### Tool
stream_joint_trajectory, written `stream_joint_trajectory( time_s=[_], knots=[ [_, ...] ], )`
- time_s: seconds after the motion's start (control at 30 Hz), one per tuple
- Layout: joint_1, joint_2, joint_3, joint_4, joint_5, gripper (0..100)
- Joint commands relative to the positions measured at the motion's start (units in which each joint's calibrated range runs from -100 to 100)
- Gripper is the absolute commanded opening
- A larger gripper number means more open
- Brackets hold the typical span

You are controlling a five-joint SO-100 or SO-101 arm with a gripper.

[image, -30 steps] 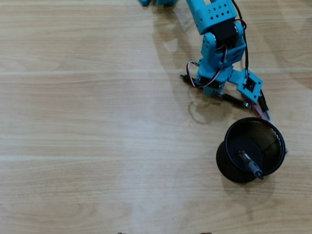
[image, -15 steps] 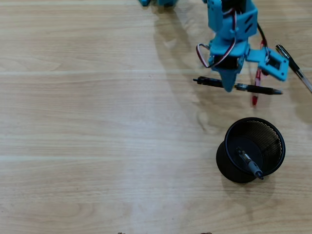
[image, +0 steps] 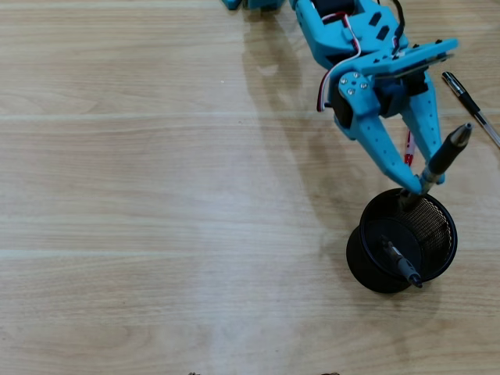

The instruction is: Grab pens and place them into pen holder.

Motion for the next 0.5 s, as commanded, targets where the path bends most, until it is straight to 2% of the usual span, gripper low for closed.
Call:
stream_joint_trajectory(
  time_s=[0.0,0.23,0.37,0.47],
  knots=[
    [-0.5,2.5,0.2,-3.2,-0.8,2],
    [-4.1,4.8,2.6,-1.6,-0.8,3],
    [-4.8,4.7,5.8,-2.3,-0.4,12],
    [-4.7,4.5,6.7,-2.3,-0.3,13]
  ],
)
